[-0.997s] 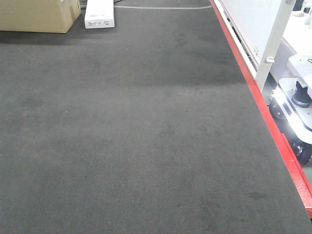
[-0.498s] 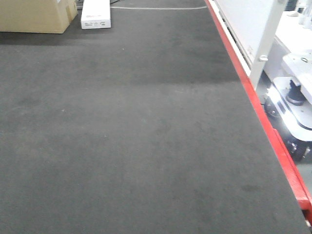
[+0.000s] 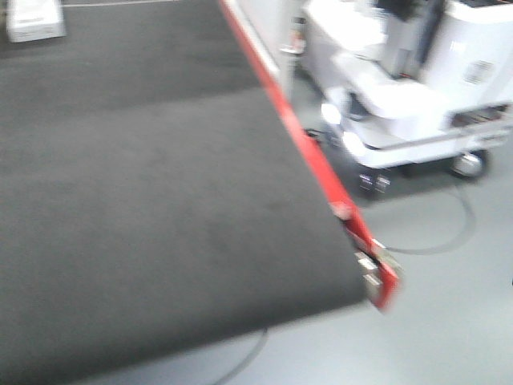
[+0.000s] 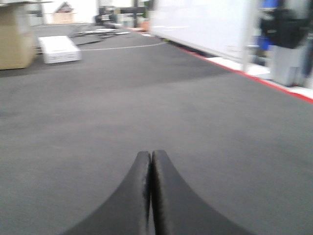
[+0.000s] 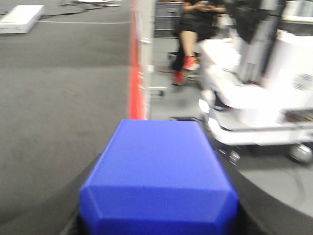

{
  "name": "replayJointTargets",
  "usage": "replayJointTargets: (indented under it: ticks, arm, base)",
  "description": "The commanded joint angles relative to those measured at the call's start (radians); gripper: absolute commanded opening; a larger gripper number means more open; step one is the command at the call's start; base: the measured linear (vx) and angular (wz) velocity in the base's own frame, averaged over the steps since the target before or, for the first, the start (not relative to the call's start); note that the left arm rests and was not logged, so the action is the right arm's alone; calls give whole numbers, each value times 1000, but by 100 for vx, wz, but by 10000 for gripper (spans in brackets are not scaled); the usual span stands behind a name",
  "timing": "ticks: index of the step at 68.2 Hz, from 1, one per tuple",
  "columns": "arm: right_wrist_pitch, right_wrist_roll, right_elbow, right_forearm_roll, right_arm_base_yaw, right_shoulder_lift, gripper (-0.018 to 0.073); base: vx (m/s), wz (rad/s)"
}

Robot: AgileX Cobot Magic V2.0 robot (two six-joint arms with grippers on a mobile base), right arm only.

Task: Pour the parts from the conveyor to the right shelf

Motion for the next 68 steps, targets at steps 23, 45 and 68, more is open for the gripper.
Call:
replayJointTargets:
  ticks: [23, 45, 68]
  arm:
    - [-79, -4, -28, -9, -1, 14, -10]
    - [-79, -4, -28, -9, -1, 14, -10]
    - [-79, -4, -28, -9, -1, 14, -10]
  base:
    - [-52, -75]
    - [-52, -78]
    - [-42, -83]
